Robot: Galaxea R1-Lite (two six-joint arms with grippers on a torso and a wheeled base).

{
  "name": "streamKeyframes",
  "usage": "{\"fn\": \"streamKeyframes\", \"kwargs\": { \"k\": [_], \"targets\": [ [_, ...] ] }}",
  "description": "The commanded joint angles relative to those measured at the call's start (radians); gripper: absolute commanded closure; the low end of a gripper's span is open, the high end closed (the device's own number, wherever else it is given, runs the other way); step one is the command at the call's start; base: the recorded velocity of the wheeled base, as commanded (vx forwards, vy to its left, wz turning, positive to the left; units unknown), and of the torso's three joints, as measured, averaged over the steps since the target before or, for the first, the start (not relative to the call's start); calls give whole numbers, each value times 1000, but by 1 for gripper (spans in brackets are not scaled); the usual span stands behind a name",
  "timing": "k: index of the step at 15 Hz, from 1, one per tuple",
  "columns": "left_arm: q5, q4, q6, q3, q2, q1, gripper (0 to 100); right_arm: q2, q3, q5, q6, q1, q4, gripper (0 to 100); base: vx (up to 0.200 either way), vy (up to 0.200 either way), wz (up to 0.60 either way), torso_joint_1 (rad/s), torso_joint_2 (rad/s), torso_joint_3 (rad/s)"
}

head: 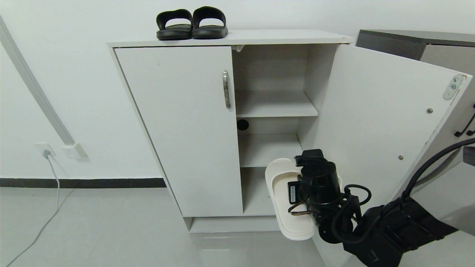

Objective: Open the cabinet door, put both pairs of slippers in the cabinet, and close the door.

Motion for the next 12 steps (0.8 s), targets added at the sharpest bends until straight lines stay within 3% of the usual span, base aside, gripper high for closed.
{"fn": "streamKeyframes", "kwargs": {
  "k": [1,12],
  "targets": [
    [0,-1,0,0,2,1,100,-2,6,-1,-1,-11,0,100,0,0,0,0,0,0],
    [0,-1,-2,-1,2,1,100,-3,26,-1,-2,-20,0,100,0,0,0,0,0,0]
  ]
}}
